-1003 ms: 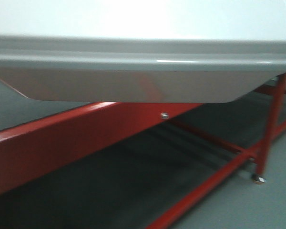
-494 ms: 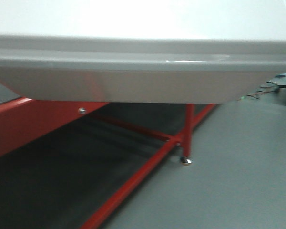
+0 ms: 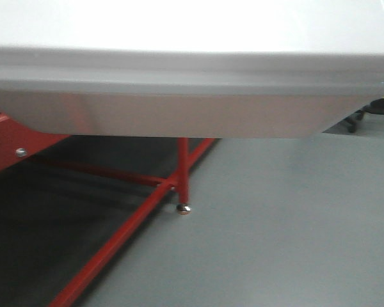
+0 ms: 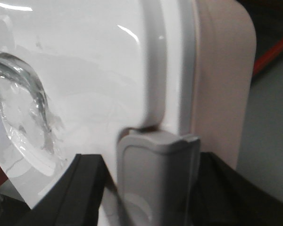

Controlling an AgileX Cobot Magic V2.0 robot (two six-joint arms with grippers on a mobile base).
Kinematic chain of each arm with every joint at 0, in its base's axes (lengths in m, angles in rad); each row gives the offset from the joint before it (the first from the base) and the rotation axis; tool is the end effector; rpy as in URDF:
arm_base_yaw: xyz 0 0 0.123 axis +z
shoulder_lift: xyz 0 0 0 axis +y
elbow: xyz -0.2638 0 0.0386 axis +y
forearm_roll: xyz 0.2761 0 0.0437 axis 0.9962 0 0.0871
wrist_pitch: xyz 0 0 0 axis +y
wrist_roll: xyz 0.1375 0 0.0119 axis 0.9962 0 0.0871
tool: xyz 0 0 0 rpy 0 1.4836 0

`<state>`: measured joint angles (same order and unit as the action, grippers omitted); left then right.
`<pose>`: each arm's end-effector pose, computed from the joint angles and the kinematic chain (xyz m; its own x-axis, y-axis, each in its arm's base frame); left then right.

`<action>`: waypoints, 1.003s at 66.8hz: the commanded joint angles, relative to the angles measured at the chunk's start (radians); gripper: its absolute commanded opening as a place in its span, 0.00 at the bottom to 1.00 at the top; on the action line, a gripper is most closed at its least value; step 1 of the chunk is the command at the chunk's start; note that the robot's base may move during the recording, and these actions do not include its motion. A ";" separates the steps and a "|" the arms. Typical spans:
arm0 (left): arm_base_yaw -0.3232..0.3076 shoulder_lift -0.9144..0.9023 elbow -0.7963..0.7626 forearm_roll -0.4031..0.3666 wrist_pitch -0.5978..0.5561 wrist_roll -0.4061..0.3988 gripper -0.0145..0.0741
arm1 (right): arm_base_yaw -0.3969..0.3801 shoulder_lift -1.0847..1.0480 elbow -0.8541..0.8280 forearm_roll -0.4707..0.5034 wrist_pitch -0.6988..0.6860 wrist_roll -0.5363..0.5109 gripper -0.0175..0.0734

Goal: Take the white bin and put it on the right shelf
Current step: 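Hold the bin raised with both grippers while the base turns away, then keep holding the bin with both grippers while driving toward the shelf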

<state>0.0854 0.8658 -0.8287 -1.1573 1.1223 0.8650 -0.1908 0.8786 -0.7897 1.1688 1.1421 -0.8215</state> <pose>0.2071 -0.0966 0.3354 -0.5453 0.0018 -0.8382 0.6575 0.6212 -0.4264 0.2158 0.0760 0.3205 -0.6145 0.0923 -0.7835 -0.5493 0.6628 0.5089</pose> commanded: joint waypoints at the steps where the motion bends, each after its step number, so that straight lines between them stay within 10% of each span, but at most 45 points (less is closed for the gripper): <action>1: -0.019 -0.017 -0.030 -0.164 0.184 0.008 0.43 | 0.010 -0.016 -0.028 0.166 0.127 -0.010 0.56; 67: -0.019 -0.017 -0.030 -0.164 0.184 0.008 0.43 | 0.010 -0.016 -0.028 0.166 0.127 -0.010 0.56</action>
<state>0.0854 0.8641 -0.8287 -1.1573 1.1239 0.8650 -0.1908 0.8780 -0.7897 1.1688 1.1421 -0.8222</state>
